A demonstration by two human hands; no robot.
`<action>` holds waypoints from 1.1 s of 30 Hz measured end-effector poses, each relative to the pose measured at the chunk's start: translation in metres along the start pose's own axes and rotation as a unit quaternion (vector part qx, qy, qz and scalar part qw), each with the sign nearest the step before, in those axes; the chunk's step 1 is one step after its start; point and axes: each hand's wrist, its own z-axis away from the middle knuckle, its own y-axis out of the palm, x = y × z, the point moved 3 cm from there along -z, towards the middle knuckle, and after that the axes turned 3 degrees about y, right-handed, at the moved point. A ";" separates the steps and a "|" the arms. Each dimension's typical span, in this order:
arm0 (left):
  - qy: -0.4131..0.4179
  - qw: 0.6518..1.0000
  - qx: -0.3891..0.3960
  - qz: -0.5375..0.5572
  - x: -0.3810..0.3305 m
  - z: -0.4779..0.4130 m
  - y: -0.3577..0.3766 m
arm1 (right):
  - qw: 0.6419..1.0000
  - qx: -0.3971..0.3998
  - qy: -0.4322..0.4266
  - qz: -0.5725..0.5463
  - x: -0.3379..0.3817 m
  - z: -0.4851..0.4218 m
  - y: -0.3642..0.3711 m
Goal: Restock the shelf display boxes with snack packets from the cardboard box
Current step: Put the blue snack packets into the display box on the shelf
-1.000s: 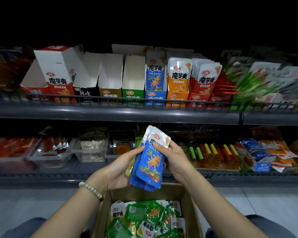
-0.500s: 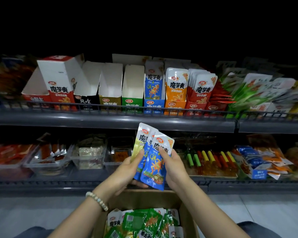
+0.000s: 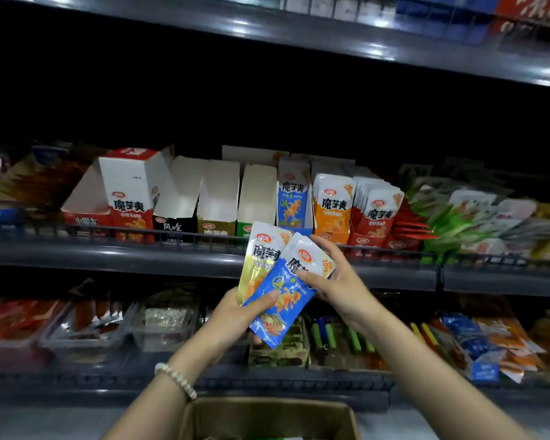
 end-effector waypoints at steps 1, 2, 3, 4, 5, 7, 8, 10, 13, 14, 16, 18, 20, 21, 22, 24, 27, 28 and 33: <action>0.011 1.000 0.000 0.001 -0.008 -0.005 -0.003 | 0.999 0.023 -0.003 0.024 0.013 -0.006 -0.001; 0.022 1.000 0.003 0.002 -0.015 -0.010 -0.005 | 0.998 0.039 0.000 0.044 0.025 -0.012 -0.001; 0.031 0.999 0.007 -0.001 -0.023 -0.015 -0.008 | 0.997 0.049 0.005 0.066 0.036 -0.017 -0.002; 0.040 0.999 0.011 -0.005 -0.030 -0.020 -0.009 | 0.994 0.056 0.009 0.091 0.046 -0.023 -0.003; 0.050 0.999 0.013 -0.011 -0.036 -0.025 -0.011 | 0.991 0.062 0.012 0.120 0.056 -0.028 -0.003; 0.062 0.998 0.012 -0.016 -0.045 -0.036 -0.014 | 0.982 0.079 0.016 0.174 0.070 -0.037 -0.003; 0.066 0.998 0.010 -0.016 -0.048 -0.040 -0.014 | 0.977 0.083 0.015 0.195 0.075 -0.042 -0.002; 0.074 0.997 0.004 -0.014 -0.050 -0.049 -0.015 | 0.973 0.075 0.010 0.220 0.081 -0.051 -0.002; 0.064 0.998 -0.015 -0.001 -0.048 -0.058 -0.015 | 0.970 0.066 -0.006 0.233 0.085 -0.064 -0.004; 0.061 0.998 -0.024 0.006 -0.049 -0.061 -0.014 | 0.967 0.065 -0.017 0.244 0.089 -0.068 -0.006; 0.054 0.997 -0.039 0.025 -0.052 -0.068 -0.016 | 0.959 0.049 -0.051 0.273 0.103 -0.078 -0.011; 0.049 0.997 -0.042 0.052 -0.055 -0.076 -0.020 | 0.951 0.014 -0.102 0.293 0.125 -0.091 -0.020; 0.040 0.996 -0.046 0.067 -0.056 -0.082 -0.026 | 0.947 -0.019 -0.135 0.291 0.149 -0.106 -0.031; 0.035 0.996 -0.049 0.073 -0.056 -0.085 -0.029 | 0.945 -0.031 -0.141 0.294 0.159 -0.115 -0.036; 0.031 0.995 -0.050 0.078 -0.055 -0.087 -0.030 | 0.937 -0.044 -0.146 0.314 0.166 -0.124 -0.041; 0.025 0.995 -0.052 0.080 -0.051 -0.092 -0.033 | 0.898 -0.079 -0.174 0.396 0.174 -0.138 -0.046; 0.032 0.996 -0.056 0.069 -0.049 -0.099 -0.035 | 0.860 -0.083 -0.205 0.459 0.166 -0.151 -0.041; 0.037 0.995 -0.056 0.070 -0.050 -0.100 -0.035 | 0.855 -0.073 -0.200 0.473 0.160 -0.156 -0.038; 0.063 0.992 -0.061 0.093 -0.054 -0.103 -0.036 | 0.793 -0.081 -0.135 0.588 0.123 -0.191 -0.031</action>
